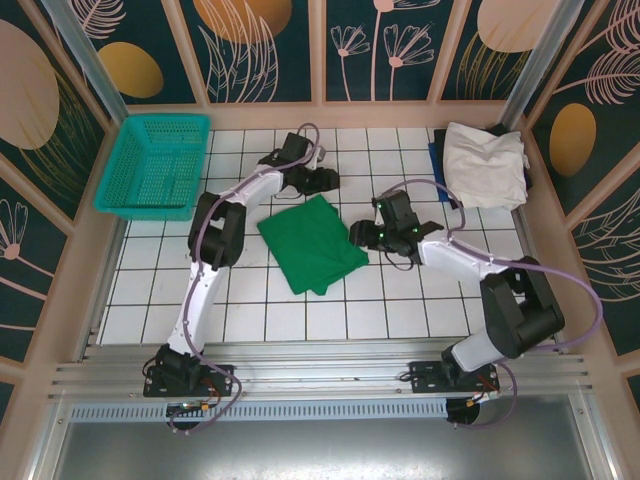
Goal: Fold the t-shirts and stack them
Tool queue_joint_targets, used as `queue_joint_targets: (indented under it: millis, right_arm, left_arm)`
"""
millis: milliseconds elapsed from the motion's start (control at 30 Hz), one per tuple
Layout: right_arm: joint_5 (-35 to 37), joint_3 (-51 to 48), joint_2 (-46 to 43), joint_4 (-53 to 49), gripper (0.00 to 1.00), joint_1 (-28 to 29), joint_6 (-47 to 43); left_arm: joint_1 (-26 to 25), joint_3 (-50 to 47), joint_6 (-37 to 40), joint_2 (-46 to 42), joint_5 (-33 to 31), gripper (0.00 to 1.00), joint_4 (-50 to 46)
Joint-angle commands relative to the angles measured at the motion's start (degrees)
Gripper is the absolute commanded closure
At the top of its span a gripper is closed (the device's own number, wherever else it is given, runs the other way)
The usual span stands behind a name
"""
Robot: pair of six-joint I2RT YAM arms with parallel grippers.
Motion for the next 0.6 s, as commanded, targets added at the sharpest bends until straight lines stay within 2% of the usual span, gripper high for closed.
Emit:
queue_joint_targets:
  millis: [0, 133, 233, 433, 567]
  right_arm:
    - [0.08, 5.40, 7.55, 2.51, 0.44, -0.10, -4.44]
    - [-0.48, 11.85, 16.49, 2.26, 0.43, -0.06, -6.65]
    - [-2.14, 12.79, 20.49, 1.76, 0.49, 0.44, -6.10]
    - [-1.75, 1.14, 13.37, 4.42, 0.49, 6.44, 0.60]
    - [-1.24, -5.70, 6.92, 4.09, 0.50, 12.30, 7.34]
  left_arm:
    - [2.38, -6.67, 1.57, -12.10, -5.11, 0.40, 0.14]
    - [4.24, -20.68, 0.67, -23.35, -9.74, 0.39, 3.07]
    - [4.67, -33.96, -0.28, -32.70, -13.86, 0.39, 6.31]
    - [3.96, -58.90, -5.95, -45.23, -13.21, 0.40, 15.39]
    - [3.89, -66.04, -7.59, -48.20, -14.76, 0.39, 17.08]
